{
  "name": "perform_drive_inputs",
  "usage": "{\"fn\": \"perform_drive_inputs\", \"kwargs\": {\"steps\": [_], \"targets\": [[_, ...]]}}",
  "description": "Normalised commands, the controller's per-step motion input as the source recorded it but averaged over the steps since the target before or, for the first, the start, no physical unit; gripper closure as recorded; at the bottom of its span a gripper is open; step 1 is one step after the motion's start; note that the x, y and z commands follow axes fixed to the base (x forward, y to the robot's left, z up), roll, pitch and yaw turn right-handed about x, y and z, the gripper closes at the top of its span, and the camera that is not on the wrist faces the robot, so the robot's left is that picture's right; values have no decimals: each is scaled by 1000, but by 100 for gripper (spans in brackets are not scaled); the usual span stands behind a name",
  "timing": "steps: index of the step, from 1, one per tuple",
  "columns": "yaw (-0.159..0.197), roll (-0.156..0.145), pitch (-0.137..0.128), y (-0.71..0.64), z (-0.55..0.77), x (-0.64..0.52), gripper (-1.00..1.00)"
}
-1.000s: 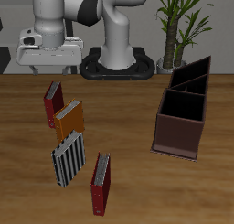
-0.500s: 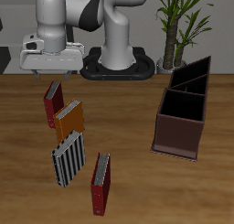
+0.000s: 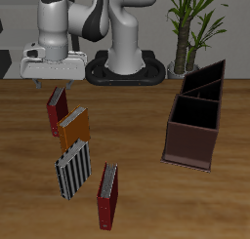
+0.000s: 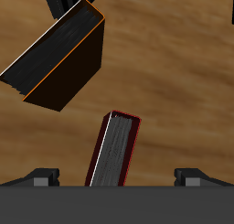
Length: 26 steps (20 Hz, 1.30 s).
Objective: Place the right red book into the left desk caddy's front compartment
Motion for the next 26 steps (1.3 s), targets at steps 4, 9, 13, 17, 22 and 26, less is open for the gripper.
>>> {"fn": "perform_drive_inputs", "kwargs": {"steps": [4,9,13,17,22,26], "targets": [[-32,-37,-1,-165,-90,-79,-100],[-30,-11,1,-5,-75,71,-100],[-32,2,-10,86,3,135,-100],[-25,4,-4,115,-28,194,-100],[-19,3,-1,79,-44,110,-100],[0,-4,26,-38,-219,94,-100]]}}
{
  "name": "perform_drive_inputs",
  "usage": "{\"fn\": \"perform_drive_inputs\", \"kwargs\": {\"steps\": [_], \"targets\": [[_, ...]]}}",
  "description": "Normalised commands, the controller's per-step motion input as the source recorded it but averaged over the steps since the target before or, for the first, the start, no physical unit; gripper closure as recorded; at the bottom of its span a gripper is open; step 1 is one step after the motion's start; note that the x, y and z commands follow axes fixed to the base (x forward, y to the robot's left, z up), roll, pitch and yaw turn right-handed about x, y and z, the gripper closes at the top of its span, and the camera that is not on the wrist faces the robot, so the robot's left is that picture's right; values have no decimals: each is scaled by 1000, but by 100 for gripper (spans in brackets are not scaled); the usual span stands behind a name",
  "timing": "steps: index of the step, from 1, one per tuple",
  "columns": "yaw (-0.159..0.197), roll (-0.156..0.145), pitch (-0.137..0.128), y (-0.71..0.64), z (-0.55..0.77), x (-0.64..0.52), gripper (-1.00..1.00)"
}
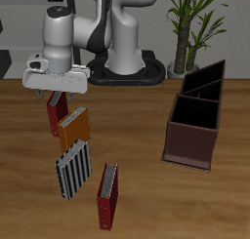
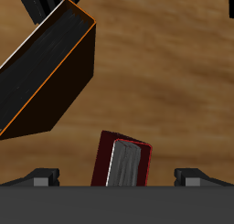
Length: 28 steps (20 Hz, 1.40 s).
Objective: Place the right red book into the left desk caddy's front compartment
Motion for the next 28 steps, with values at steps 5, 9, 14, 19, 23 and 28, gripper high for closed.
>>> {"fn": "perform_drive_inputs", "kwargs": {"steps": [5,9,14,19,23,28], "targets": [[-21,-12,27,-74,-247,26,-100],[-38,-7,23,-75,-172,-24,-100],[1,9,-8,35,-27,-61,100],[-23,-17,-23,63,143,-93,100],[-32,-31,-28,50,139,-87,100],[-93,-74,-36,284,323,-213,100]]}}
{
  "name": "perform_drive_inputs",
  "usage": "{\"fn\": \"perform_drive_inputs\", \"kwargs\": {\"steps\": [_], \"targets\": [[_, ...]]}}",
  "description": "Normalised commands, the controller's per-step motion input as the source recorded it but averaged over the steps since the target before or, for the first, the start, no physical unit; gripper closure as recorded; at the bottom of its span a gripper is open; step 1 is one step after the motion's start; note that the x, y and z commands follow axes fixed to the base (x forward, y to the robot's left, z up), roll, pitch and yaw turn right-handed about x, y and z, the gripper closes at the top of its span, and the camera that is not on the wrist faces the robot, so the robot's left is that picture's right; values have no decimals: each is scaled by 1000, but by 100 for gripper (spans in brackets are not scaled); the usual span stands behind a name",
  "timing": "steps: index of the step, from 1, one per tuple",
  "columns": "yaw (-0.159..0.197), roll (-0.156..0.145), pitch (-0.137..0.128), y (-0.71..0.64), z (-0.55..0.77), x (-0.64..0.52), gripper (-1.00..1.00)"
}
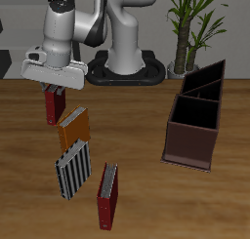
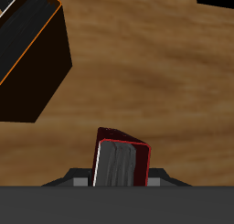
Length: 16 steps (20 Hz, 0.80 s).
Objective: Place the right red book into the left desk caddy's front compartment
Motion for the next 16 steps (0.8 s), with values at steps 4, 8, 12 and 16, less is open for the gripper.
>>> {"fn": "perform_drive_inputs", "kwargs": {"steps": [4,8,12,16], "targets": [[-22,-13,-22,480,249,-163,100],[37,44,-10,896,182,-190,100],[-3,-1,-48,954,234,-268,100],[-38,40,-25,934,224,-278,100]]}}
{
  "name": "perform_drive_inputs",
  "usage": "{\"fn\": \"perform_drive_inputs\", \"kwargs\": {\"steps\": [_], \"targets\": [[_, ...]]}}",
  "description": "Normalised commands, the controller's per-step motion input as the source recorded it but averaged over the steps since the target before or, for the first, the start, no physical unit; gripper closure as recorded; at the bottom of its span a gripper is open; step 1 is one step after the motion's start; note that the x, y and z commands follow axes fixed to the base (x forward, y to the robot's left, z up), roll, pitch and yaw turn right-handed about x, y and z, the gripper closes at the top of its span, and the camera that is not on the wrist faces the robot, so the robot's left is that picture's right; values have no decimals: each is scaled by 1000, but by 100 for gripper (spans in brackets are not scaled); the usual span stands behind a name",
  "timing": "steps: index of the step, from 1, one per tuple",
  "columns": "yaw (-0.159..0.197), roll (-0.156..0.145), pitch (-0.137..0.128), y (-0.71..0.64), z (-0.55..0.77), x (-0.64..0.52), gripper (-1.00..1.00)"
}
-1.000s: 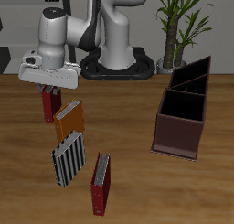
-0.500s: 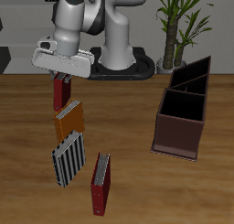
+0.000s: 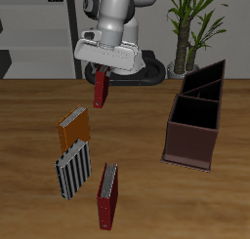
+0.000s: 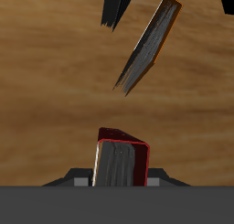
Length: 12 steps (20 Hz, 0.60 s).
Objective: Place the right red book into the left desk caddy's front compartment
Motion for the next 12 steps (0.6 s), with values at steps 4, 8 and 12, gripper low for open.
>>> {"fn": "perform_drive_inputs", "kwargs": {"steps": [4,8,12], "targets": [[-43,26,2,763,194,-187,100],[59,14,-50,569,129,-39,100],[-61,-44,18,220,36,-10,100]]}}
